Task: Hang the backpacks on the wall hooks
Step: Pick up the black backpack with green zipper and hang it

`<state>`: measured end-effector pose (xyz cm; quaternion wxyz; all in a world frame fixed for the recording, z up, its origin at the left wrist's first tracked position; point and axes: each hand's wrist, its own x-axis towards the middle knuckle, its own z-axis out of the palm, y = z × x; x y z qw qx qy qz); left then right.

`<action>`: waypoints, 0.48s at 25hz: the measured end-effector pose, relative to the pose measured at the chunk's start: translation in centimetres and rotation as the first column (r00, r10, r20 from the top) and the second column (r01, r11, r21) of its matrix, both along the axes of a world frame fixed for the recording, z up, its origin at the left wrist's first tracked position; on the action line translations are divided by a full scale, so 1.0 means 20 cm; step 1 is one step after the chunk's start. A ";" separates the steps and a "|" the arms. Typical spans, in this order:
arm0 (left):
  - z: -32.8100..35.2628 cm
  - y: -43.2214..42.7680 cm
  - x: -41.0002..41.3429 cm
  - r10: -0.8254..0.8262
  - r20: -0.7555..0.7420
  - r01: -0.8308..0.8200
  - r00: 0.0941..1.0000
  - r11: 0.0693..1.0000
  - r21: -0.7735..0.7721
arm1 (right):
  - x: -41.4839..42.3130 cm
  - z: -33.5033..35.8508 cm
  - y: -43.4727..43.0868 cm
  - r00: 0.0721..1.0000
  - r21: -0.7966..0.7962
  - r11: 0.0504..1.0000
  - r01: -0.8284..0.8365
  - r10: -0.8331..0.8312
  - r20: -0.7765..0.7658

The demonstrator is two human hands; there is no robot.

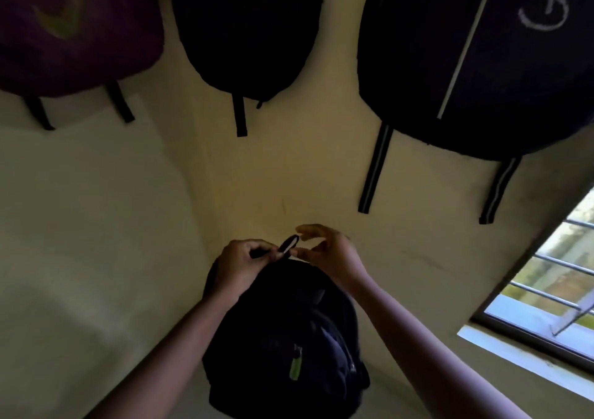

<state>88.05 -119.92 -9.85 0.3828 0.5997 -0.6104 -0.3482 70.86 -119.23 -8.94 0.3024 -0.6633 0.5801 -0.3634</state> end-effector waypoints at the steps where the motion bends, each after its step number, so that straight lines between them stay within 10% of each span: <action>1: 0.03 -0.01 0.01 0.033 -0.004 -0.033 0.999 0.999 -0.028 | 0.01 -0.01 -0.03 1.000 0.049 0.999 -0.003 0.002 0.026; 12: 0.69 -0.26 -0.05 0.184 -0.056 -0.188 0.981 0.855 -0.484 | 0.05 0.67 -0.33 0.998 -0.294 0.956 0.019 0.000 0.065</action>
